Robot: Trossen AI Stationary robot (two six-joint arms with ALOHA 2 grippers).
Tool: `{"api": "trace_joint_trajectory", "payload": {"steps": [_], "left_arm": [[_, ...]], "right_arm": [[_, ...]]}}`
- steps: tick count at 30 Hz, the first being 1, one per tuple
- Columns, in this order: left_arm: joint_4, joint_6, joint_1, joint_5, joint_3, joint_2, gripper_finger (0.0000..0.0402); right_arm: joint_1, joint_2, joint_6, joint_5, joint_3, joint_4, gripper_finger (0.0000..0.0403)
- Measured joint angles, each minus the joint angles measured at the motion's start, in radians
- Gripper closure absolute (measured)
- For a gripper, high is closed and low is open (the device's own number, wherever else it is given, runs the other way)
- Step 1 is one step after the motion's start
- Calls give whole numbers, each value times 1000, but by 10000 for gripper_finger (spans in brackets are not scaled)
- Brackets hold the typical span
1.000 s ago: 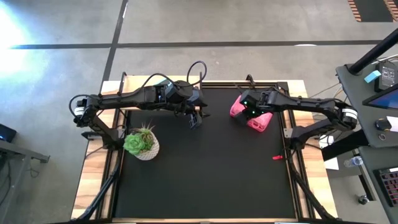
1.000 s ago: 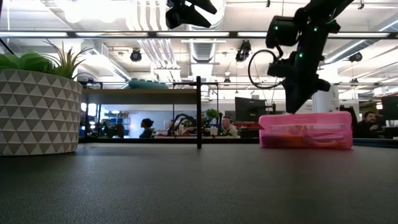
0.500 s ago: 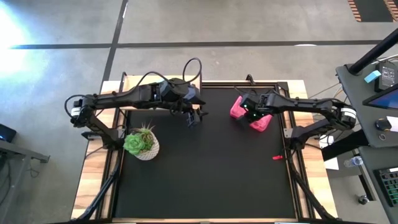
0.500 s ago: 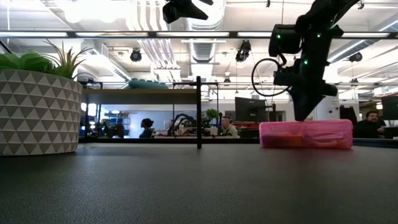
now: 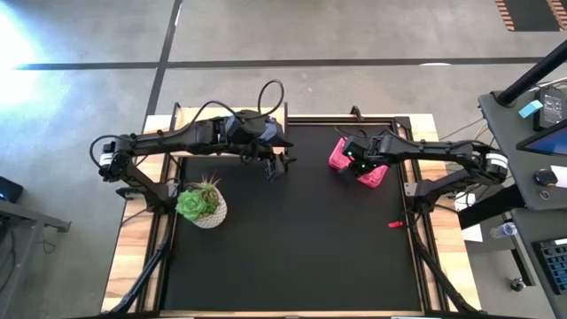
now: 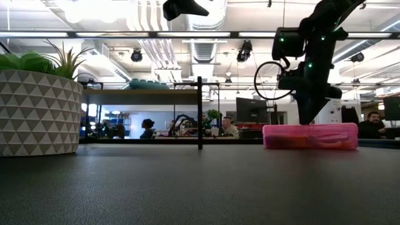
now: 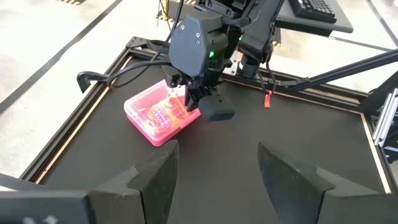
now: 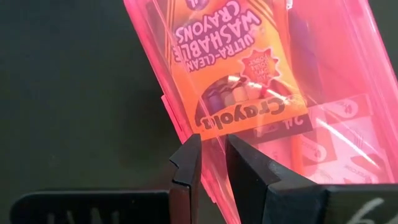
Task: Pack school essentials
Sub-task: Close the pink supply box
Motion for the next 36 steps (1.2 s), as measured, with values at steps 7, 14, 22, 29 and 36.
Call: {"api": "trace_joint_trajectory", "payload": {"steps": [7,14,22,29,36], "left_arm": [[8,0,0,1,0,-1,197],[6,0,0,2,0,-1,197],[4,1,0,6,0,-4,197],[5,2,1,6,0,-18,197],[5,10,1,6,0,-52,197]], "right_arm": [[0,85,-23,9,-6,16,339],[1,37,-22,8,17,9,339],[-1,-87,16,16,26,1,339],[0,-160,32,16,32,1,339],[-1,-162,31,16,23,-6,339]]}}
